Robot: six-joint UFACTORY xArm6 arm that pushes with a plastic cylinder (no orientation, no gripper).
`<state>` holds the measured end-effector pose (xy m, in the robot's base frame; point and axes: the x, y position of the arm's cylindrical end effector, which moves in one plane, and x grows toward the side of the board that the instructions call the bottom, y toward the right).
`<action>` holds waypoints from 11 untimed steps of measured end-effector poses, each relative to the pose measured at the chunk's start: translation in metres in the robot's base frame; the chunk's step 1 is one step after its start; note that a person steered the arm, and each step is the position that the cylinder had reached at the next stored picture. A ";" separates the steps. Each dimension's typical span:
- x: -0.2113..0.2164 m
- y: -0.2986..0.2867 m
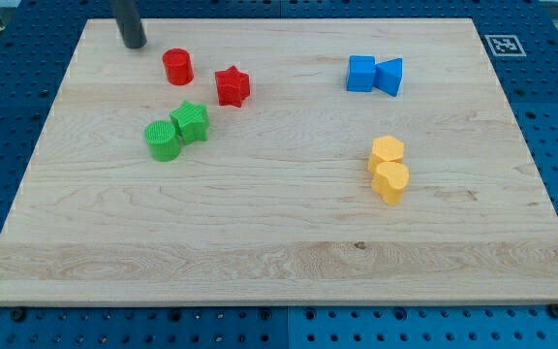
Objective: Move your arm closer to the blue triangle
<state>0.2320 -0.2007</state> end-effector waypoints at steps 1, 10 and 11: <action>-0.015 0.066; 0.087 0.378; 0.087 0.373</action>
